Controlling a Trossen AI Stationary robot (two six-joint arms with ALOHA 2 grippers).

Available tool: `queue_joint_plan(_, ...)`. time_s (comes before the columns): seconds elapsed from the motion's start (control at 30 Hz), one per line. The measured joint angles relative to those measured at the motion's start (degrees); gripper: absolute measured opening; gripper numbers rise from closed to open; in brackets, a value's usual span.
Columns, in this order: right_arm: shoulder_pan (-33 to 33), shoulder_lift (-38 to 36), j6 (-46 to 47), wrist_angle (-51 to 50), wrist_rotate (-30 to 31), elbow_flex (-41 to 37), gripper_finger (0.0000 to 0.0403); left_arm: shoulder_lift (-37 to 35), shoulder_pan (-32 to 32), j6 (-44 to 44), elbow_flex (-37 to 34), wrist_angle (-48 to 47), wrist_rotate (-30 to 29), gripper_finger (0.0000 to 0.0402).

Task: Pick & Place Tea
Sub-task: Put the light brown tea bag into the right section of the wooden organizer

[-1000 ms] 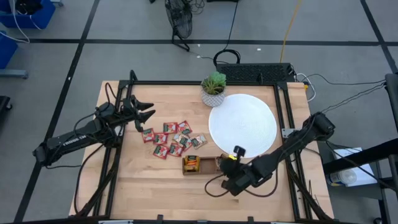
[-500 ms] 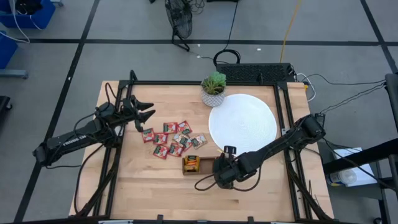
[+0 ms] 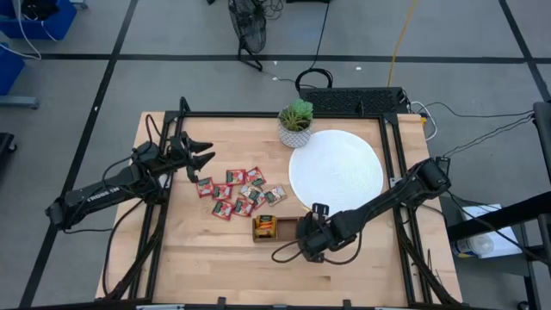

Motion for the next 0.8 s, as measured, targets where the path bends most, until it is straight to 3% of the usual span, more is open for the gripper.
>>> queue_joint_plan(0.3, -0.4, -0.3, 1.4, 6.0, -0.9, -6.3, 0.0000, 0.0, 0.0, 0.0, 0.0, 0.0, 0.0, 0.0182)
queue_joint_plan(0.8, 2.0, 0.1, -0.8, 4.5, 14.4, -6.7, 0.0000, 0.0, 0.0, 0.0, 0.0, 0.0, 0.0, 0.0182)
